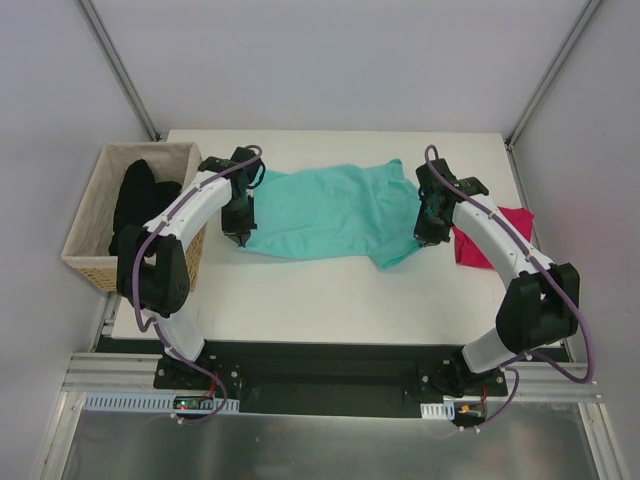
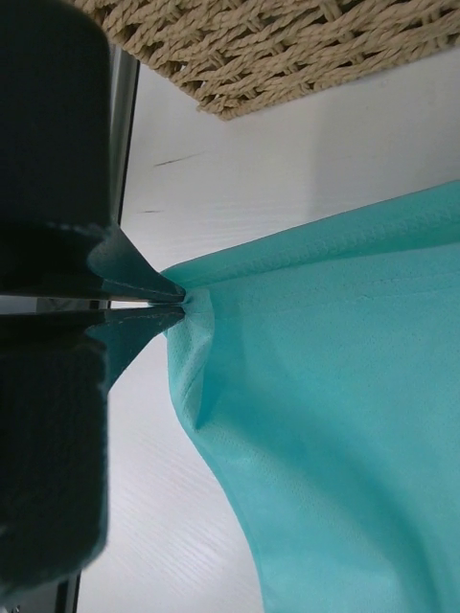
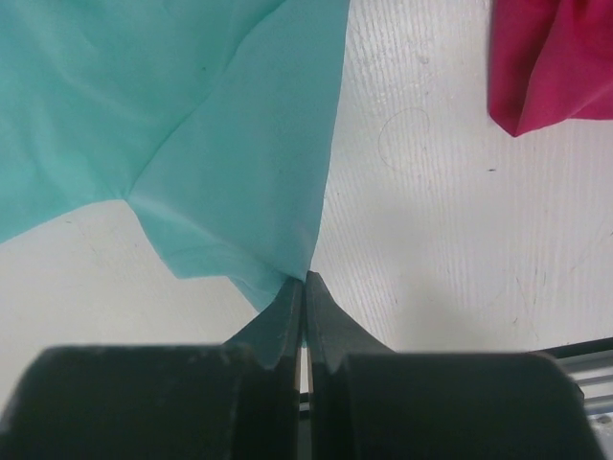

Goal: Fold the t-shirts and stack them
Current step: Flatten out the tshirt

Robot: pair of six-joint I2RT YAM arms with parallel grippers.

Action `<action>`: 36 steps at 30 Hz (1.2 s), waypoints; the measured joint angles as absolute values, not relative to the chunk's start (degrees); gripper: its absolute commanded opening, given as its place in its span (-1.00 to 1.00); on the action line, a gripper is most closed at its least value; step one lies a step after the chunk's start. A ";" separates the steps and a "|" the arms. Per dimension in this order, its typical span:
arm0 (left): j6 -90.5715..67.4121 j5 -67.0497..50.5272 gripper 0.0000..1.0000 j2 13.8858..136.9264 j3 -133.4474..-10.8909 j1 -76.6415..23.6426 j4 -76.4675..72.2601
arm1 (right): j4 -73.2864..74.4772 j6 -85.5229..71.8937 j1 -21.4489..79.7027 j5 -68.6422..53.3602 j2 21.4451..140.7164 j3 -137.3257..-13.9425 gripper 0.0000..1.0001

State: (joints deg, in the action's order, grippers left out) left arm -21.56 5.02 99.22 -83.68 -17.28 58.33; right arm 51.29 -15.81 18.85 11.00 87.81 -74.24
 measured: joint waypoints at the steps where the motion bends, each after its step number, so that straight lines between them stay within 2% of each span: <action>1: -21.56 5.02 -1.00 99.46 -83.29 -17.34 58.50 | 51.40 -16.01 18.92 10.96 87.81 -73.95 -0.99; 24: -21.45 5.02 -1.00 102.17 -78.91 -18.79 59.44 | 51.96 -23.66 19.77 9.58 87.83 -64.75 -0.99; 36: -20.75 5.02 -1.00 102.17 -76.66 -18.81 59.57 | 53.01 -27.35 21.63 9.43 87.83 -63.83 -0.98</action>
